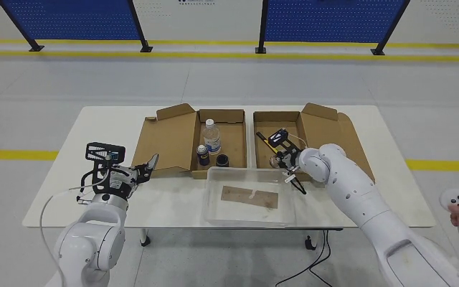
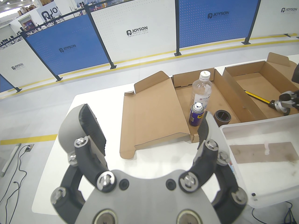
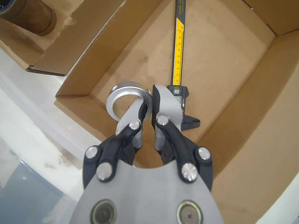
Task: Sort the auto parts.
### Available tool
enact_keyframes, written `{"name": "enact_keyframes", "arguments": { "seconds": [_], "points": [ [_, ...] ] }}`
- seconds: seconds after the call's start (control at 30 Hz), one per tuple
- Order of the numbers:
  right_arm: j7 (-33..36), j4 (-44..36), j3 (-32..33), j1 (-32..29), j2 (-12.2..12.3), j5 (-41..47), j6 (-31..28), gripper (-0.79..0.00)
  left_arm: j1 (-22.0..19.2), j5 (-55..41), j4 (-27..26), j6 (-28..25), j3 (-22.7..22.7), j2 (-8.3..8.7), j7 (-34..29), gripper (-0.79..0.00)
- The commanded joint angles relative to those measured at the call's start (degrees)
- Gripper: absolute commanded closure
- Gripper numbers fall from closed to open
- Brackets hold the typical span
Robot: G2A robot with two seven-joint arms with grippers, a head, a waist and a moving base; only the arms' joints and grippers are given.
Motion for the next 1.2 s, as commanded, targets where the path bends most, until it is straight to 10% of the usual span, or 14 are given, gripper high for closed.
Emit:
{"name": "enact_keyframes", "arguments": {
  "seconds": [0.0,0.5,0.57,0.83,1.17],
  "points": [
    [-0.2,1.8,-1.0,0.6,-0.8,0.0,-0.5,0.0,0.0,0.0,0.0,0.0,0.0,0.0,0.0,-0.785],
    [-5.7,9.3,-1.4,3.4,-3.3,1.0,-4.0,-0.379,0.0,0.0,0.0,0.0,0.0,0.0,0.0,-0.785],
    [-7.7,8.6,-0.5,3.3,-3.0,0.7,-4.4,-0.785,0.0,0.0,0.0,0.0,0.0,0.0,0.0,-0.785],
    [-15.9,-5.2,9.3,-4.0,1.8,-2.0,-2.6,-0.785,0.0,0.0,0.0,0.0,0.0,0.0,0.0,-0.785],
    [-15.2,-41.0,32.9,-32.6,9.6,-3.9,-0.3,-0.785,0.0,0.0,0.0,0.0,0.0,0.0,0.0,-0.785]
  ]
}}
